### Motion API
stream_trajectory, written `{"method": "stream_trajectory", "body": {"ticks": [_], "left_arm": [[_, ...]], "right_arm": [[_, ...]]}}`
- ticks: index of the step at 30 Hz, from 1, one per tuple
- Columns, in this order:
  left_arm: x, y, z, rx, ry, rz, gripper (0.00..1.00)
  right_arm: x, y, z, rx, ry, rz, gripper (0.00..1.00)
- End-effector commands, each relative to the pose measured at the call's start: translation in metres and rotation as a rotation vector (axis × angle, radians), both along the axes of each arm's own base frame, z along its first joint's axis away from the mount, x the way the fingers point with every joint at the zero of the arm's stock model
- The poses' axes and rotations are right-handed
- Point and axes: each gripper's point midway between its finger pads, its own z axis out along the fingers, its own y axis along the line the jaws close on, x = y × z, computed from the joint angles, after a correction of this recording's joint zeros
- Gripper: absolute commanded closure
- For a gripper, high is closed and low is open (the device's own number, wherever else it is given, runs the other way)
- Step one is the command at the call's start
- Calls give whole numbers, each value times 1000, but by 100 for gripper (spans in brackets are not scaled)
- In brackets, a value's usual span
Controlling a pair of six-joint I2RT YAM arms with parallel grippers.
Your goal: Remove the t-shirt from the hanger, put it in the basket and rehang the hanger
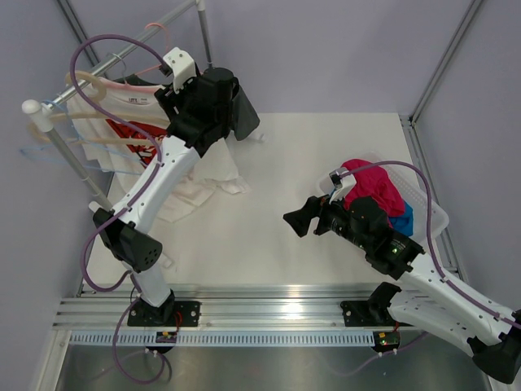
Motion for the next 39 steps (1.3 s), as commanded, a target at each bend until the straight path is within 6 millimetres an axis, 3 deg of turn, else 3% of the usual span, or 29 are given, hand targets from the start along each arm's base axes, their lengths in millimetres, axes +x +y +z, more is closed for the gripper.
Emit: {"method": "stream_trajectory", "body": {"ticks": [1,4,9,12,14,15,16,26,29,36,39], "left_arm": [[-15,13,17,-20,-66,71,30],[-16,14,16,-18,-65,75,41],[-18,14,15,-9,-55,78,73],[-20,15,20,-13,-59,70,79],[-25,15,25,-9,-57,63,88],[-26,15,28,-10,-62,63,98],[-29,15,31,-9,-63,61,100],[-59,9,69,-8,-94,54,100],[-76,15,88,-22,-106,65,100],[-89,18,82,6,-50,62,100],[-94,11,70,25,-35,25,100]], "right_arm": [[2,-2,26,27,-64,-11,1],[1,-2,27,31,-63,-12,0],[2,-1,27,31,-62,-11,1],[3,-1,26,27,-60,-12,1],[2,0,26,29,-58,-6,1],[2,1,24,25,-53,-5,0],[3,1,25,26,-55,-8,1],[7,-2,22,6,-58,-31,0],[9,-3,19,-5,-57,-40,1],[10,-3,19,-9,-56,-43,0],[10,-2,19,-10,-55,-43,0]]}}
